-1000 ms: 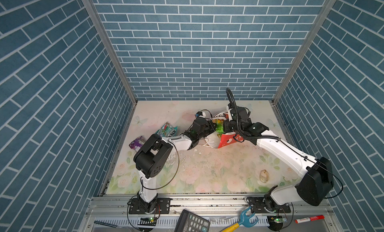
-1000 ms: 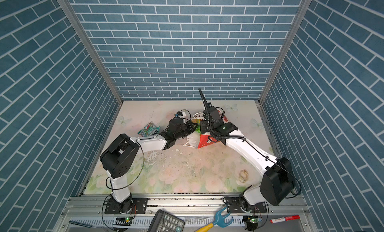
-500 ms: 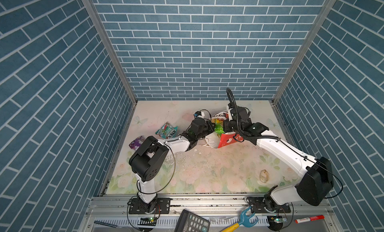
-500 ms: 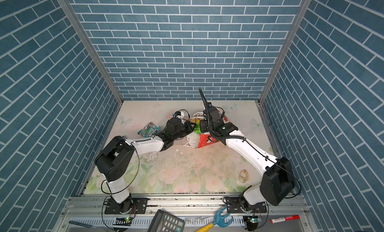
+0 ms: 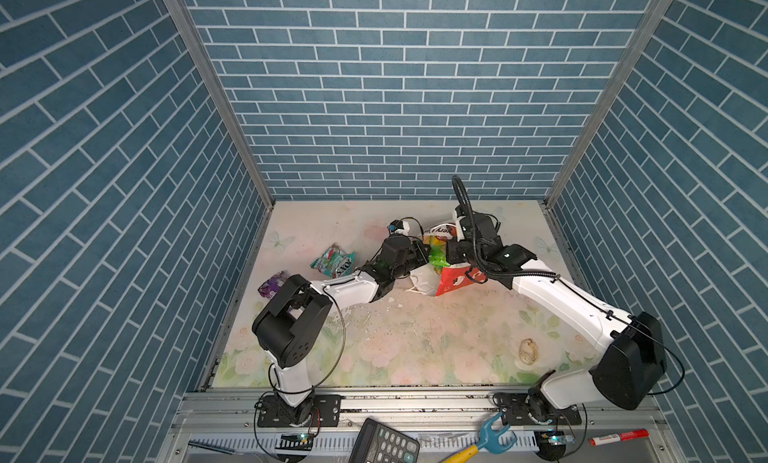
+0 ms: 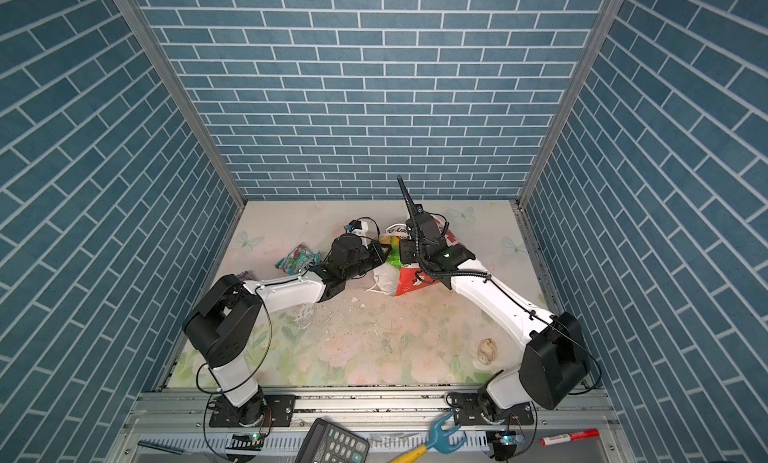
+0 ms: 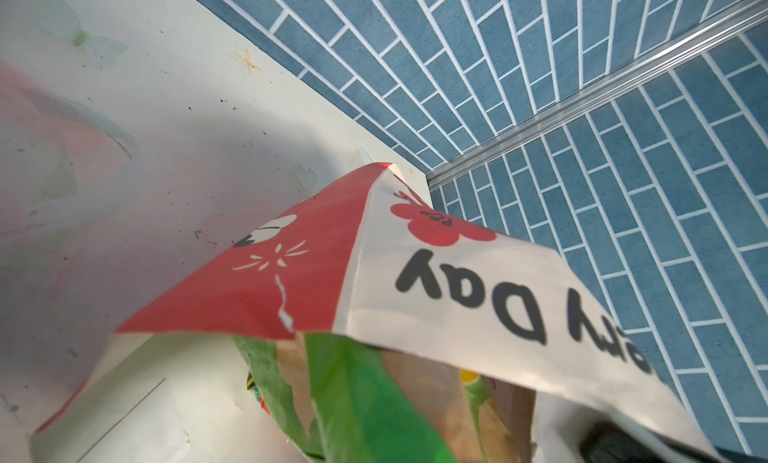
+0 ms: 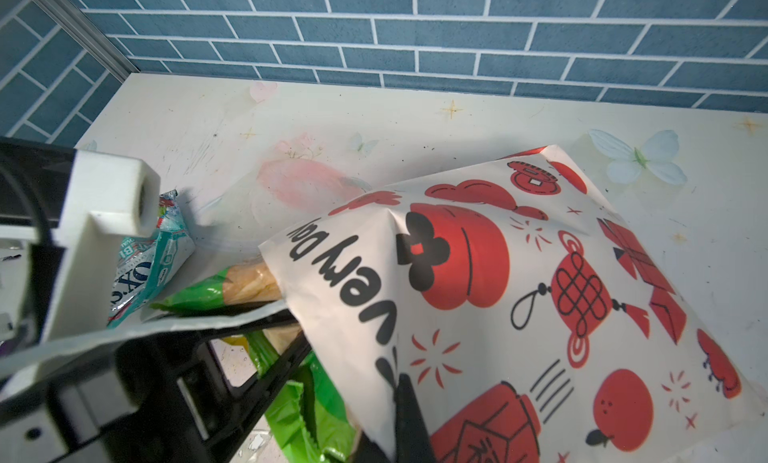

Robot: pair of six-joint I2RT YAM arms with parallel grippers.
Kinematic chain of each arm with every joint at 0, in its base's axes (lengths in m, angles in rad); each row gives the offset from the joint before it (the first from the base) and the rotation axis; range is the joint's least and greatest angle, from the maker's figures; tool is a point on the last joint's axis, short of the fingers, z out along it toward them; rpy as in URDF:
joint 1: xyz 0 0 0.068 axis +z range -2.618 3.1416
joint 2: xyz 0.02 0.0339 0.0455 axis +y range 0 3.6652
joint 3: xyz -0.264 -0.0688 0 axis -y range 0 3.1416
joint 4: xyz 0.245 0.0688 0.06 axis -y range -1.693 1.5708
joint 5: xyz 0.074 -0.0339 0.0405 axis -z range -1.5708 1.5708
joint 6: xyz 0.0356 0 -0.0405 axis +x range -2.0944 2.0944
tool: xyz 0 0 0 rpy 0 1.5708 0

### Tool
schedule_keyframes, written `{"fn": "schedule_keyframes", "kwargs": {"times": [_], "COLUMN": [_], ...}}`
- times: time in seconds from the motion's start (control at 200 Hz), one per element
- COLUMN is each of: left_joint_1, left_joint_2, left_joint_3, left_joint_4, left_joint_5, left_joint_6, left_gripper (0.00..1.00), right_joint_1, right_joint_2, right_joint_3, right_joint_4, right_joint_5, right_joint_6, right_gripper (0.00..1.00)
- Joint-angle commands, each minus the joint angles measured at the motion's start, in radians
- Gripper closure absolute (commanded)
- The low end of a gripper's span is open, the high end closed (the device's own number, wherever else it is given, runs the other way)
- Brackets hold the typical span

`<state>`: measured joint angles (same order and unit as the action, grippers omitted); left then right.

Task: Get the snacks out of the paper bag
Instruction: 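Grasp the green chips bag at the opening with the left gripper, then pull the green chips bag out of the paper bag with the left gripper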

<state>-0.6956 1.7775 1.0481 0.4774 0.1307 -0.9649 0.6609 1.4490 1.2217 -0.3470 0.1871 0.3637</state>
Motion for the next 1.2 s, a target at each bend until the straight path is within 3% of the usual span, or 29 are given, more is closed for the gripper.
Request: {"fn": "schedule_keyframes", "kwargs": {"times": [0.0,0.765,1.195], "left_joint_1": [-0.01,-0.031,-0.034], "left_joint_2": [-0.039,-0.18,-0.344], "left_joint_3": [0.003,-0.053,-0.136], "left_joint_4": [0.011,-0.047,-0.092], "left_joint_5": [-0.011,-0.02,-0.122], "left_joint_6": [0.039,0.118,0.193], "left_gripper": [1.0,1.0,1.0], "right_joint_1": [0.002,0.002,0.002], "right_joint_2": [0.008,-0.023,-0.026], "right_joint_3": [-0.004,-0.019,-0.025], "right_joint_4": [0.015,0.034,0.03], "right_joint_5": [0.003,0.006,0.009], "right_joint_6": [0.053,0.077,0.081], "right_gripper": [1.0,1.0,1.0]}}
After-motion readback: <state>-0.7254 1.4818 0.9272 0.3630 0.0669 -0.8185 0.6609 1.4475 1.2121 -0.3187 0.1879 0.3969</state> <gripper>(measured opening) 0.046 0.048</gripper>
